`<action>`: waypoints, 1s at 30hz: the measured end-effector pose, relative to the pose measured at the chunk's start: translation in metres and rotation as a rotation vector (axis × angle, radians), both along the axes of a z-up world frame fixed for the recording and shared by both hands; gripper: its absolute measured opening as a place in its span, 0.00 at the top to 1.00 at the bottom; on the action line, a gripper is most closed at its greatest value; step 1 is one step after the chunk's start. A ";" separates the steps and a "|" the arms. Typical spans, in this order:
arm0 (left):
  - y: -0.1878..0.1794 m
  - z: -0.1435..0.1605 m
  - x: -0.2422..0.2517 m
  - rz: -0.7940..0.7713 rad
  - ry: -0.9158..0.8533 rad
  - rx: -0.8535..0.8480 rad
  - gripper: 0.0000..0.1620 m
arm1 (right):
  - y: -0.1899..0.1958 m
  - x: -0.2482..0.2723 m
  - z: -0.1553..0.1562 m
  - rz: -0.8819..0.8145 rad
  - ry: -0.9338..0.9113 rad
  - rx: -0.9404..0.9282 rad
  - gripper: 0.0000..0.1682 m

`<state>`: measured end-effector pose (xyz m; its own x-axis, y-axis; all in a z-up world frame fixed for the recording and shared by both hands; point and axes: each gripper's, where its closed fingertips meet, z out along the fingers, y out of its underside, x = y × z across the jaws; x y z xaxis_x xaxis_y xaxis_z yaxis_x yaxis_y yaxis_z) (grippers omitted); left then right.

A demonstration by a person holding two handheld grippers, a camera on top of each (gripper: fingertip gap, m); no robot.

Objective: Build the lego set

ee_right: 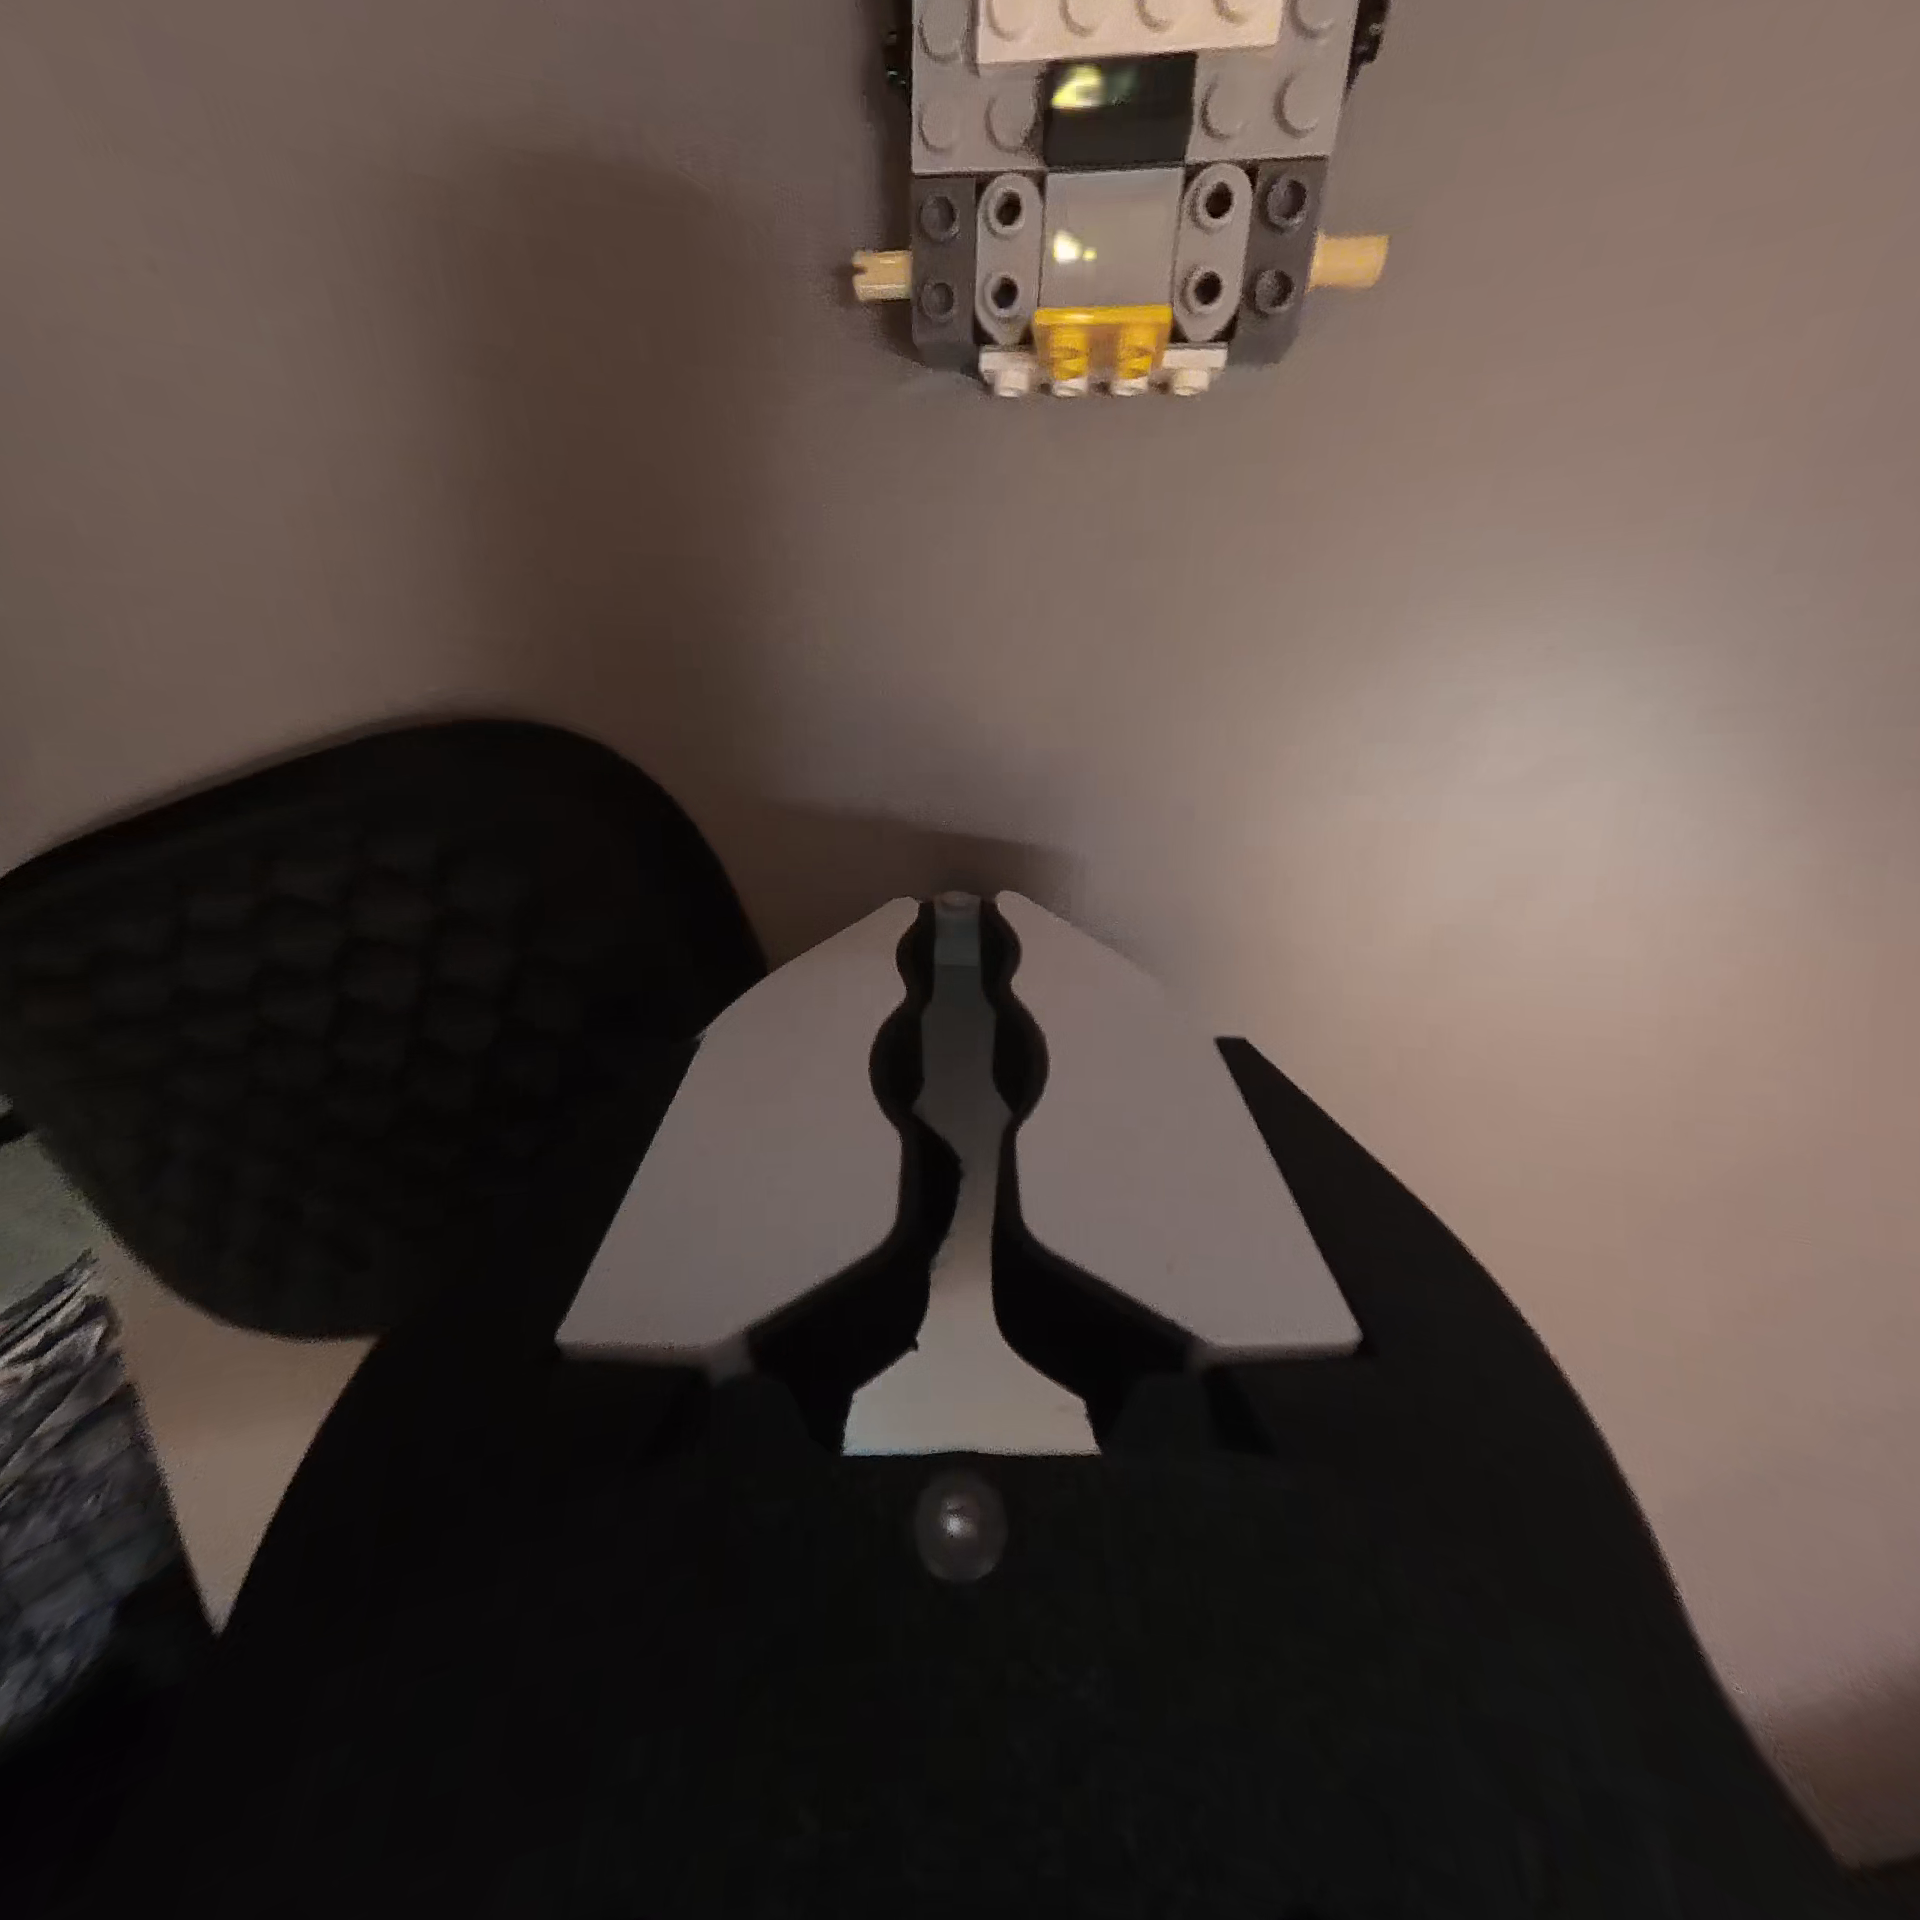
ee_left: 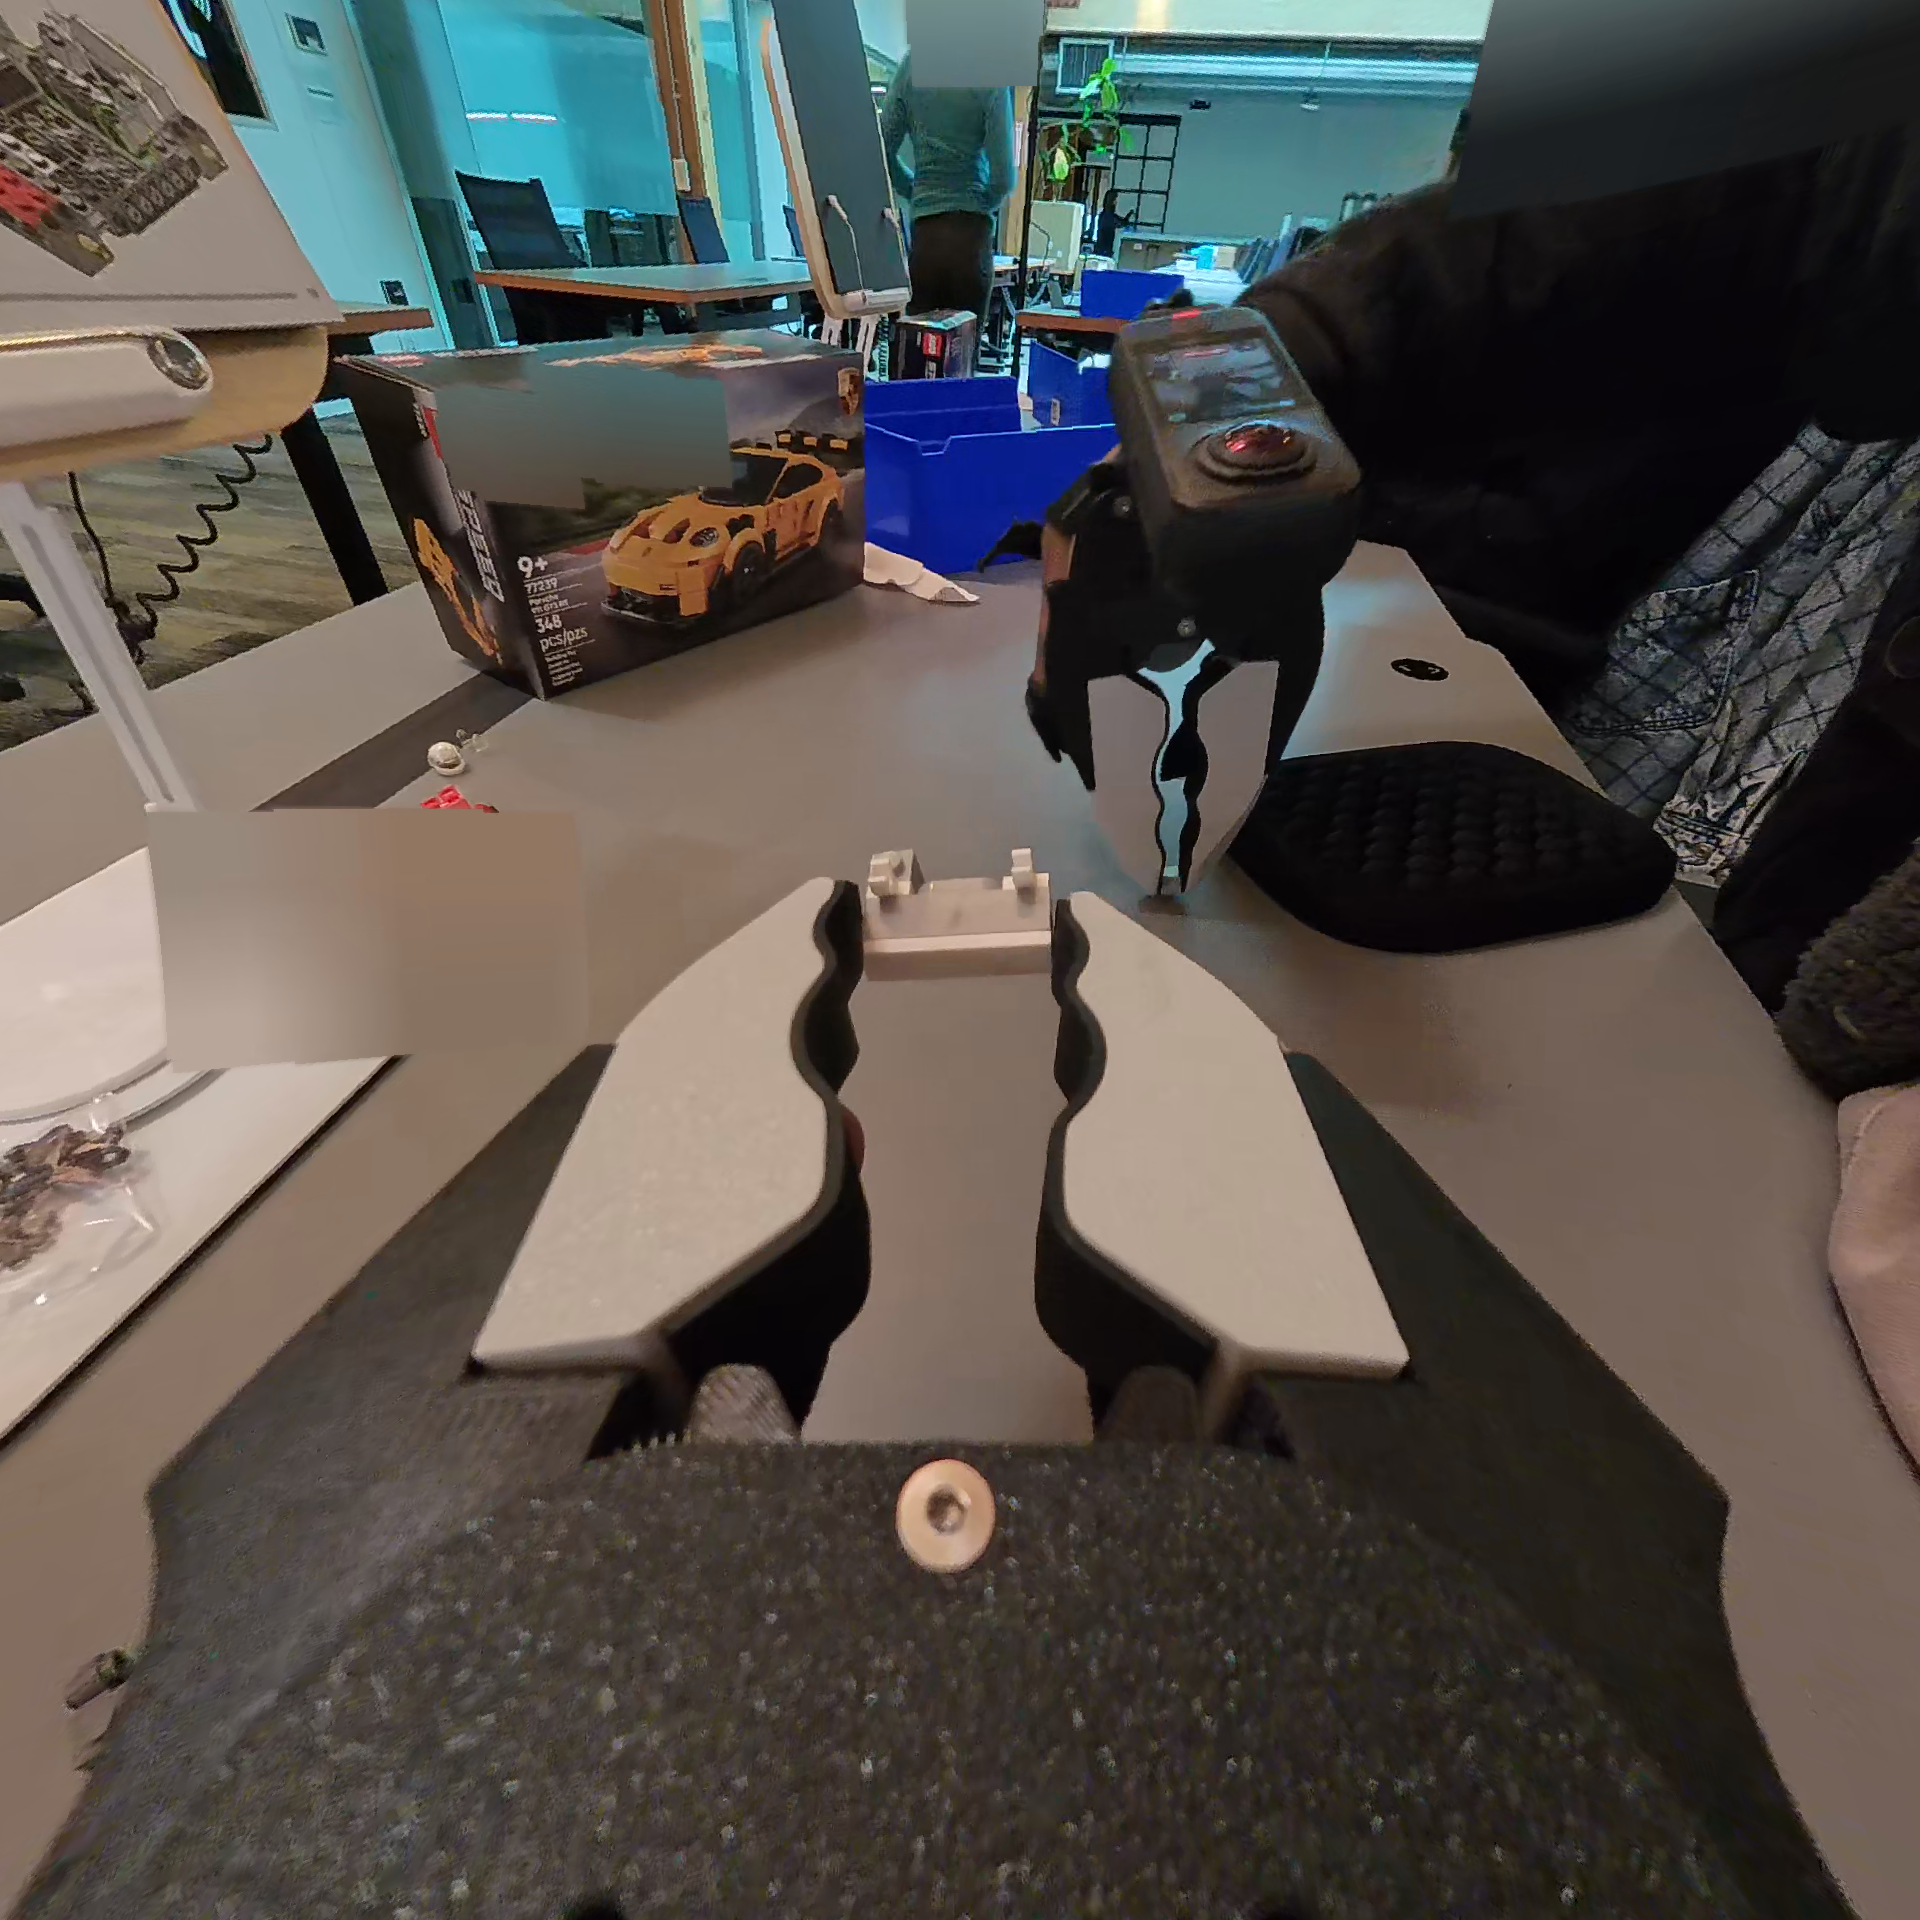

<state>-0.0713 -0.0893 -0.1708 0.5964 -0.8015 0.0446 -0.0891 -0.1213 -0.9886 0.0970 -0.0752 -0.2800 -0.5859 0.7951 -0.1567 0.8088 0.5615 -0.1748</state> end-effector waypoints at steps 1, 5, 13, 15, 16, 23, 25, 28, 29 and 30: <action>0.000 0.000 0.000 0.000 0.002 0.000 0.78 | 0.003 -0.001 0.000 -0.019 0.034 0.032 0.96; 0.000 -0.003 0.001 0.002 0.007 -0.005 0.78 | 0.024 -0.010 0.001 -0.113 0.175 0.187 0.96; -0.008 0.007 0.008 -0.048 -0.040 0.025 0.78 | 0.032 -0.036 0.018 -0.388 0.490 0.154 0.96; -0.010 0.007 0.010 -0.062 -0.043 0.028 0.78 | 0.031 -0.037 0.017 -0.439 0.535 0.116 0.96; -0.010 0.006 0.011 -0.067 -0.043 0.027 0.78 | 0.031 -0.038 0.017 -0.453 0.559 0.110 0.96; -0.022 0.016 0.021 -0.136 -0.088 0.079 0.78 | -0.007 -0.091 0.098 -0.507 0.996 -0.216 0.96; -0.026 0.021 0.023 -0.146 -0.101 0.105 0.78 | -0.020 -0.110 0.126 -0.486 1.114 -0.294 0.96; -0.029 0.027 0.024 -0.148 -0.117 0.140 0.78 | -0.042 -0.129 0.149 -0.431 1.199 -0.419 0.96; -0.030 0.029 0.024 -0.149 -0.121 0.146 0.78 | -0.046 -0.133 0.151 -0.420 1.215 -0.435 0.96; -0.030 0.030 0.024 -0.148 -0.124 0.150 0.78 | -0.050 -0.137 0.151 -0.409 1.212 -0.446 0.96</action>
